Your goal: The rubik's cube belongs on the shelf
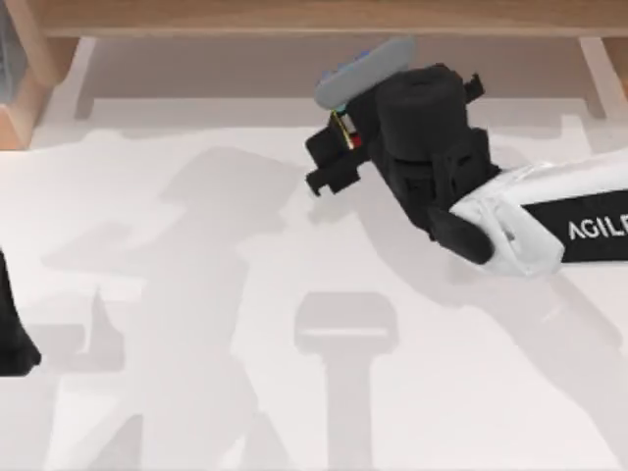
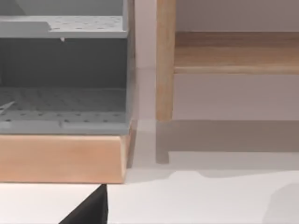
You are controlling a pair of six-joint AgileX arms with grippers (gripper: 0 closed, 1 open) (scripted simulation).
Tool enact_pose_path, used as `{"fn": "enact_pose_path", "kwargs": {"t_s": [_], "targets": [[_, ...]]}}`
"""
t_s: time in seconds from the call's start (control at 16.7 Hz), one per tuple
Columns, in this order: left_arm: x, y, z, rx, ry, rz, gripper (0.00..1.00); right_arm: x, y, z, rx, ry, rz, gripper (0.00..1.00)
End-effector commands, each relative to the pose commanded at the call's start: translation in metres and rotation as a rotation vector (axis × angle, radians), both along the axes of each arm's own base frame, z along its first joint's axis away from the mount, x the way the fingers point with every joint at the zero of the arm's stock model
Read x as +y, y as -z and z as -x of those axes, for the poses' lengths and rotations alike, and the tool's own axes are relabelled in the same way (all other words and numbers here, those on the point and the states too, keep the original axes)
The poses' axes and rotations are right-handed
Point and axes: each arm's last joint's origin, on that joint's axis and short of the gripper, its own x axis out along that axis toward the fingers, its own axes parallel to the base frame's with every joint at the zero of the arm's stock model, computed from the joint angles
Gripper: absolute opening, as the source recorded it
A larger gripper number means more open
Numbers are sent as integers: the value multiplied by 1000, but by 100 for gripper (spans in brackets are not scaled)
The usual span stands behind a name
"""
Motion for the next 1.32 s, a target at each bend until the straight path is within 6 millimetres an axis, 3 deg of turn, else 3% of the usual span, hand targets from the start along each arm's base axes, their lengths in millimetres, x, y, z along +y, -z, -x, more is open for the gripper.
{"fn": "enact_pose_path", "kwargs": {"t_s": [0.24,0.54,0.72,1.14,1.32], "targets": [[0,0,0,0,0,0,100,9,-1,9,-250,57,-226,0],[0,0,0,0,0,0,100,-20,1,-1,-437,199,-419,0],[0,0,0,0,0,0,100,-34,5,-6,-479,253,-458,0],[0,0,0,0,0,0,100,-34,3,-7,-484,251,-466,0],[0,0,0,0,0,0,100,-35,-7,-21,-508,255,-486,0]]}}
